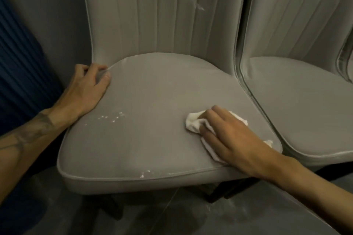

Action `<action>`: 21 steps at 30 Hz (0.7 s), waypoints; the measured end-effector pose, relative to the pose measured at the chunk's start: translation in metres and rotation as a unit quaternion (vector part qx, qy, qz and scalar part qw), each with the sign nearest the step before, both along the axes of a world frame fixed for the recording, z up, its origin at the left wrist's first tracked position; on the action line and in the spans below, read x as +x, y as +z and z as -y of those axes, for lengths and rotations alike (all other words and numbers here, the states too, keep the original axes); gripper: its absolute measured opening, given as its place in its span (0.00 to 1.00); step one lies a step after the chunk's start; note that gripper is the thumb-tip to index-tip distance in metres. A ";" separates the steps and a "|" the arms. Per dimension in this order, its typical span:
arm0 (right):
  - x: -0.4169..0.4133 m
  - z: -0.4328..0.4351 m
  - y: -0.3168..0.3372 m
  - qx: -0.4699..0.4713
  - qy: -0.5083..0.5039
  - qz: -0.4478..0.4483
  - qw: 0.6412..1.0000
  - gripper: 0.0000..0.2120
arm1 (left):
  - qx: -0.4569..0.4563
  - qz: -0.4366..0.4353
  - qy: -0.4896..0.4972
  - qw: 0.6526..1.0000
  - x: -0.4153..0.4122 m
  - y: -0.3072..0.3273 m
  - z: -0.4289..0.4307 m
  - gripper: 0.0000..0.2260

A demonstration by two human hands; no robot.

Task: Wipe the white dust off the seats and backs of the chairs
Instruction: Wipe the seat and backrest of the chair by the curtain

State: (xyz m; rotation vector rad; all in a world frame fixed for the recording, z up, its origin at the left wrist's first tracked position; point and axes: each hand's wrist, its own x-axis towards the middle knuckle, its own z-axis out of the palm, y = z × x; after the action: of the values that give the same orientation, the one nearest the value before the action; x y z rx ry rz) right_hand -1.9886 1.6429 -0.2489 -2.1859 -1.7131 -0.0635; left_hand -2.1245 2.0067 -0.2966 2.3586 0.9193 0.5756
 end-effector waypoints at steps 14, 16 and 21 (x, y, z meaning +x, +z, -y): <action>0.011 -0.185 -0.009 0.032 -0.043 -0.015 0.998 0.11 | -0.025 0.043 -0.004 0.999 -0.003 -0.001 -0.012 0.15; 0.001 -0.215 -0.010 0.024 -0.044 -0.029 0.998 0.11 | -0.042 0.050 -0.004 0.998 -0.003 -0.001 -0.016 0.16; -0.045 -0.208 -0.024 0.038 0.163 -0.026 0.986 0.11 | -0.041 0.028 -0.061 0.997 -0.010 0.001 -0.037 0.15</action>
State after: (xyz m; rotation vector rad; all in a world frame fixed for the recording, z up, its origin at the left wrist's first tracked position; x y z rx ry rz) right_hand -2.0332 1.8507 -0.2730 -1.8117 -1.9806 0.0120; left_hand -2.1340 2.0435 -0.2954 2.2939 0.7546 0.5415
